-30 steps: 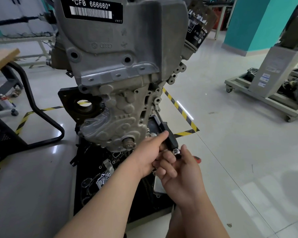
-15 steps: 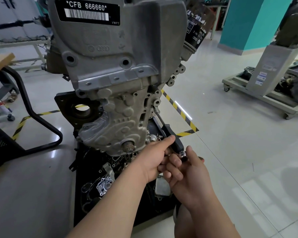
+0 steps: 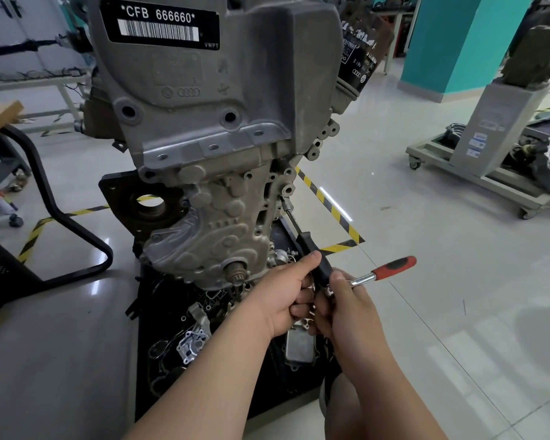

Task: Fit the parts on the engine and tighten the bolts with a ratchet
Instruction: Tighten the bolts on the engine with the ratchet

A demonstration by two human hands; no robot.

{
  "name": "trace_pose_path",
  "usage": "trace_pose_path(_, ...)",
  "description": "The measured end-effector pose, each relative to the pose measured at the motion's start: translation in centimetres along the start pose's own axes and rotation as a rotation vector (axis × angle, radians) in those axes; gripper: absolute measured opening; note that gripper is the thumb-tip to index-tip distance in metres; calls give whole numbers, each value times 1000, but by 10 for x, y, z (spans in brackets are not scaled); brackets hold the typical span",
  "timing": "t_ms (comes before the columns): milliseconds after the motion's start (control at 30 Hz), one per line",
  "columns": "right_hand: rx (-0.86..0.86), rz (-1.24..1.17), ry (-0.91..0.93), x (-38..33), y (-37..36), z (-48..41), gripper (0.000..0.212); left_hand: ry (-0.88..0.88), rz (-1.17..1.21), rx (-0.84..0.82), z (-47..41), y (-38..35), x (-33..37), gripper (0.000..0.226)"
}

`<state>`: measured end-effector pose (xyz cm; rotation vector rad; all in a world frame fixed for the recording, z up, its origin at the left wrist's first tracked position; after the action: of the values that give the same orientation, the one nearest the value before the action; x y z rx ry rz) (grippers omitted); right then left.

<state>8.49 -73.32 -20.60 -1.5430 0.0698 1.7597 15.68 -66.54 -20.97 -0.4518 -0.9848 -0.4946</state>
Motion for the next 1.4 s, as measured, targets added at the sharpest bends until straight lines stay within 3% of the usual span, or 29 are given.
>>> trace_pose_path(67, 29, 160, 82, -6, 2, 2, 7, -3, -10, 32, -1, 3, -2, 32)
trace_pose_path(200, 81, 422, 293, -22, -3, 12, 26, 7, -15, 40, -4, 3, -3, 36)
trace_pose_path(333, 83, 558, 360, -30, -12, 19, 48, -5, 2, 1, -1, -1, 0, 26)
trace_pose_path(467, 59, 640, 421, -34, -16, 21, 50, -27, -1, -5, -2, -2, 1, 27)
trace_pose_path(567, 49, 715, 439, -32, -14, 20, 47, -44, -11, 7, -5, -2, 2, 45)
trace_pose_path(667, 60, 709, 465, -33, -12, 21, 52, -58, -19, 36, -7, 0, 2, 46)
trace_pose_path(833, 167, 594, 471, -38, 1, 22, 33, -80, 0, 68, -9, 2, 4, 45)
trace_pose_path(967, 162, 603, 456, -37, 4, 22, 34, -76, -3, 84, -6, 0, 4, 35)
trace_pose_path(1400, 178, 539, 393, -35, 4, 22, 23, -24, -6, 111, -6, 13, 2, 31)
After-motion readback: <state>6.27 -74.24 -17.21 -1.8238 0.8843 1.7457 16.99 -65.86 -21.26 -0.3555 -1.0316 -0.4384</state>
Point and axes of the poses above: each hand's wrist, its own z-axis away from the middle knuckle, its own y-axis out of the back of the hand, x = y × z, the point moved 9 cm from there along -z, towards the middle knuckle, and after that the axes turned 13 degrees about -z, right-handed, at the moved point
